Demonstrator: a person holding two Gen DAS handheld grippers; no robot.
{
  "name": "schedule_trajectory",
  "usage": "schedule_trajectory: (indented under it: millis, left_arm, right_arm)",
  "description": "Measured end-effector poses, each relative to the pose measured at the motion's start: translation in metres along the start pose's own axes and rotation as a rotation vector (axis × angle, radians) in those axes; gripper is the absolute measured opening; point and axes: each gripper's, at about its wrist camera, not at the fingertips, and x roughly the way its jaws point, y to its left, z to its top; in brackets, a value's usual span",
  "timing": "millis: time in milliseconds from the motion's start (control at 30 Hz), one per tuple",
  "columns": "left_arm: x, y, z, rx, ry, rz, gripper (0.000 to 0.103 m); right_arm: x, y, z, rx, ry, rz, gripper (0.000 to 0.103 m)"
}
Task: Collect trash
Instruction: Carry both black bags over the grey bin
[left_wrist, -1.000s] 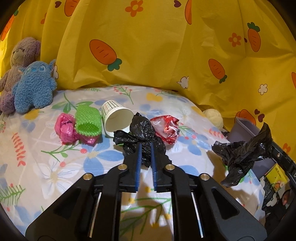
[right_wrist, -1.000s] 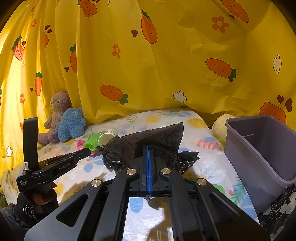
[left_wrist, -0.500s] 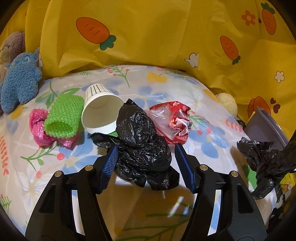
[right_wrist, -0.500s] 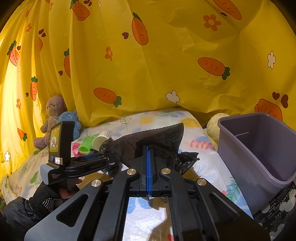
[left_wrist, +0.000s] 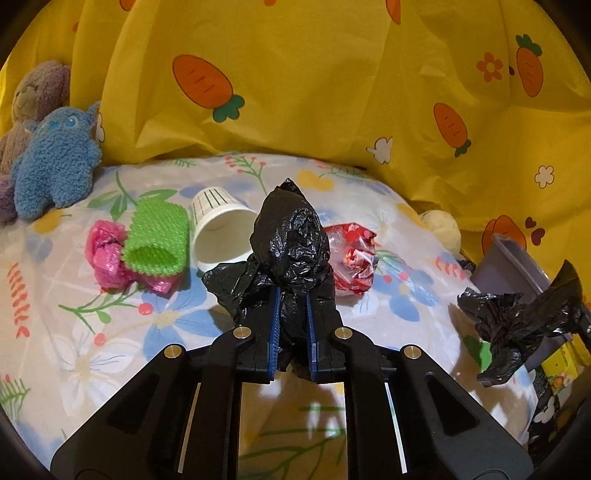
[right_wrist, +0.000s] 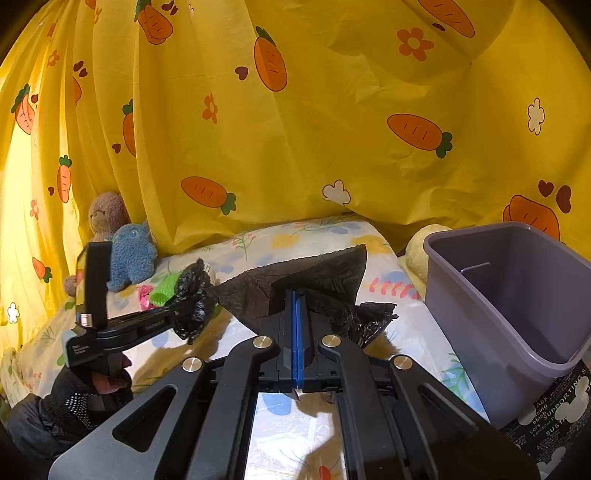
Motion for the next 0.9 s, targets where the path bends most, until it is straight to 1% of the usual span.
schedule_trajectory:
  millis: [100,167,400,667,900]
  left_arm:
    - [-0.028,-0.004,0.004,0.018,-0.057,-0.005,0.012]
    - [-0.041,-0.011,0.006,0.041,-0.081,-0.003,0.012]
    - [-0.071,-0.04,0.011,0.104,-0.14,-0.032,0.012]
    - [-0.078,-0.089,0.02,0.171,-0.152,-0.127,0.012]
    - [-0.069,-0.142,0.027,0.24,-0.158,-0.219,0.012]
  right_arm:
    - [-0.003,0.002,0.002,-0.004,-0.01,0.0,0.001]
    - [-0.006,0.002,0.003,-0.005,-0.015,0.004,0.001]
    - [-0.017,0.004,0.008,-0.014,-0.033,0.007,0.001]
    - [-0.033,-0.003,0.025,-0.034,-0.089,-0.032,0.001]
    - [-0.044,-0.027,0.047,-0.038,-0.141,-0.116,0.001]
